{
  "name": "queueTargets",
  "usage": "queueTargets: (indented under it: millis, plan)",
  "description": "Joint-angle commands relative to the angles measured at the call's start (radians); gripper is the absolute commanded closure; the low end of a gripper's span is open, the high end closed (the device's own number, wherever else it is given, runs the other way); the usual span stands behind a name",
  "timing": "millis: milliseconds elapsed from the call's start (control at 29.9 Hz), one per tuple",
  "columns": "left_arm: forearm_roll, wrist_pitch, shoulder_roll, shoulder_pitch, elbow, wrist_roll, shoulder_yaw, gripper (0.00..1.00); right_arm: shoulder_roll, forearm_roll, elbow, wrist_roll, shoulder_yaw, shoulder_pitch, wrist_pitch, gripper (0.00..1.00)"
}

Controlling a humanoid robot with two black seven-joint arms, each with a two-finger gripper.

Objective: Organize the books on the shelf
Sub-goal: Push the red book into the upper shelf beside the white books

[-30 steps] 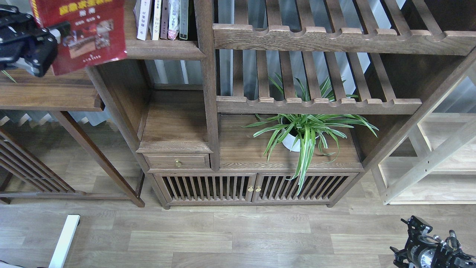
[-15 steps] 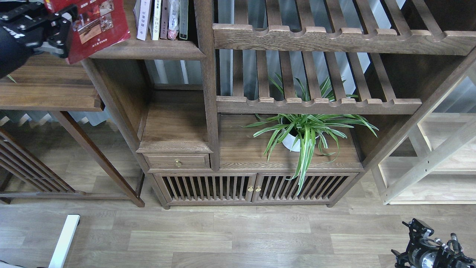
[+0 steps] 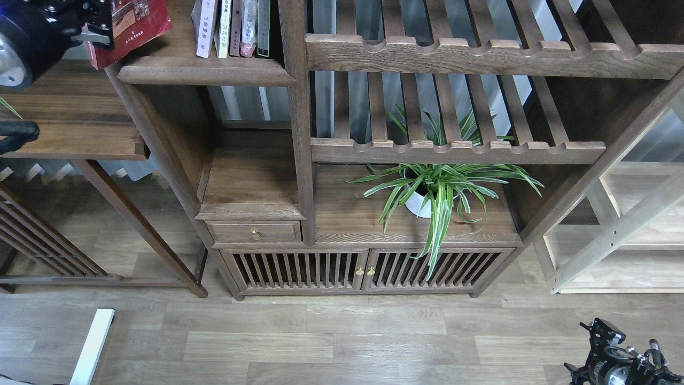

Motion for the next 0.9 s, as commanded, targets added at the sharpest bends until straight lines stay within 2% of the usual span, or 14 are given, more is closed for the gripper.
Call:
queueTargets:
  millis: [0, 334, 568, 869]
  plan:
    - [0.000, 0.021, -0.039, -0.012, 0.036, 0.001, 0.007, 1.00, 0.000, 0.000, 0.000, 0.000, 0.000, -0.002, -0.002, 0.00]
    - [0.008, 0.068, -0.204, -0.124, 0.176, -0.001, 0.070, 1.00, 0.000, 0.001, 0.000, 0.000, 0.003, -0.014, -0.005, 0.00]
    - [0.010, 0.068, -0.310, -0.173, 0.262, -0.002, 0.113, 1.00, 0.000, 0.001, 0.000, 0.000, 0.003, -0.017, -0.006, 0.00]
    - [0.000, 0.068, -0.350, -0.181, 0.311, -0.010, 0.111, 1.00, -0.001, 0.001, 0.000, 0.000, 0.004, -0.025, -0.006, 0.00]
